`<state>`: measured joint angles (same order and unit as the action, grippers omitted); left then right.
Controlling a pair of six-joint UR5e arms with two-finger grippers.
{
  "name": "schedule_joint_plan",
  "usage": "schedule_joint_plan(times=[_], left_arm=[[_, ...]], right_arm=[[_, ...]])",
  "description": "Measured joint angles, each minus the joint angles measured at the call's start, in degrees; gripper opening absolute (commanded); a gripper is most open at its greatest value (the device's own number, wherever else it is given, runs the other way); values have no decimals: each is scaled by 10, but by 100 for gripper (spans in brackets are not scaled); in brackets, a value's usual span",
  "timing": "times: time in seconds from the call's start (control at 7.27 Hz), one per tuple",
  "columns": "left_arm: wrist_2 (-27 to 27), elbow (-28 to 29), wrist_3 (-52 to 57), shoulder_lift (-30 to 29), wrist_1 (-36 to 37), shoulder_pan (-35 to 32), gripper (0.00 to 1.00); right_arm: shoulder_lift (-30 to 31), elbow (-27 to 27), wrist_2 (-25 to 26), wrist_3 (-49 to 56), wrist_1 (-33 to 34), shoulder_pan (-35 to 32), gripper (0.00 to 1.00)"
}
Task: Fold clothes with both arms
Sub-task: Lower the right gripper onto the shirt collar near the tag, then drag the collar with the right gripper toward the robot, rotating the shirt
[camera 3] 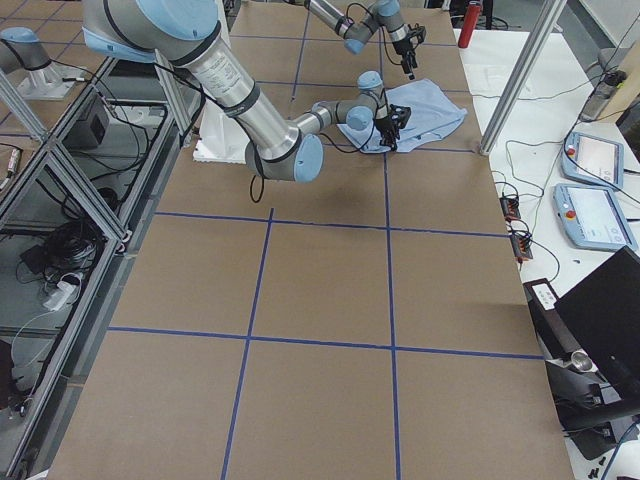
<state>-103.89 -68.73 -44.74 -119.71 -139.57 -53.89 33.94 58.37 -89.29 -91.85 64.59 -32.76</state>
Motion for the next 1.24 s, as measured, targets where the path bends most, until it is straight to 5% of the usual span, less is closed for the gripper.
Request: schedule_joint_plan(times=[0.28,0.55,1.24], left_arm=[[0,0,-1,0,0,0,100],[0,-1,-3,0,-1,1,100],[-1,-1,-3,0,-1,1,100]], right_arm=[[18,39,0,-1,8,-1,0],[87,143,5,-4,38,7,0],[315,423,121,-11,69,134,0]])
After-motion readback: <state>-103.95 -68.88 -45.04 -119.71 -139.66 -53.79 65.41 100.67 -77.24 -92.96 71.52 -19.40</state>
